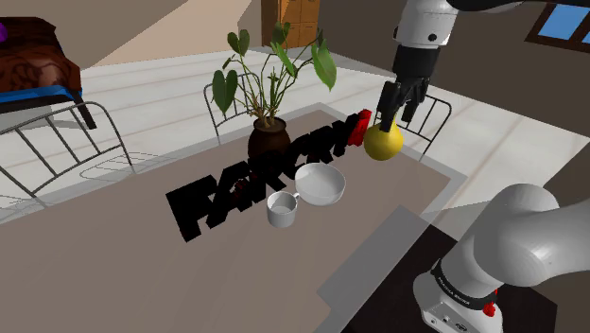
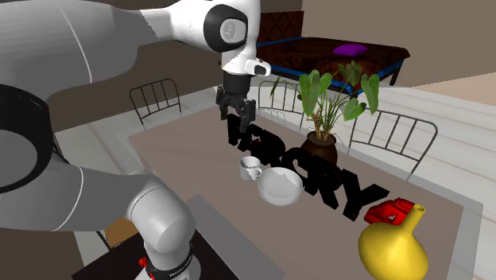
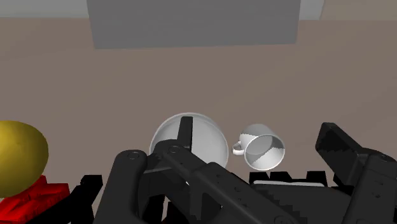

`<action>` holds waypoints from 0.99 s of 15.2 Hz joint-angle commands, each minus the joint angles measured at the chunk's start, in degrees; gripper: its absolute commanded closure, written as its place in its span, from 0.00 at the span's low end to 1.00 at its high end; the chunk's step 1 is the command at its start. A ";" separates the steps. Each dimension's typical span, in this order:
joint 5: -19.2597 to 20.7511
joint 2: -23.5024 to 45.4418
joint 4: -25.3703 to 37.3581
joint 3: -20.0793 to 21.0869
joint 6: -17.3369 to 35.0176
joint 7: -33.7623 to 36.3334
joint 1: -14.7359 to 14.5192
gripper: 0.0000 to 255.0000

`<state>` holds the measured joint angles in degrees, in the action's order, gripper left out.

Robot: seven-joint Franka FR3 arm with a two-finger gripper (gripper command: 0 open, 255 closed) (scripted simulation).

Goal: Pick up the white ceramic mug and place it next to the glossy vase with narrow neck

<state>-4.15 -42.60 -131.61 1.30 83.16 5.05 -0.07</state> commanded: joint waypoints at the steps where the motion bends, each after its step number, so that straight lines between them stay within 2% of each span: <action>1: 0.00 0.00 0.00 0.00 0.00 0.00 0.00 0.00; 8: -2.06 5.17 -7.28 5.08 14.49 3.83 -1.39 0.00; 15: -2.79 14.88 -10.50 10.32 29.35 8.03 -2.32 0.00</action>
<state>-7.15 -29.55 -141.79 11.15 109.97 12.80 -2.51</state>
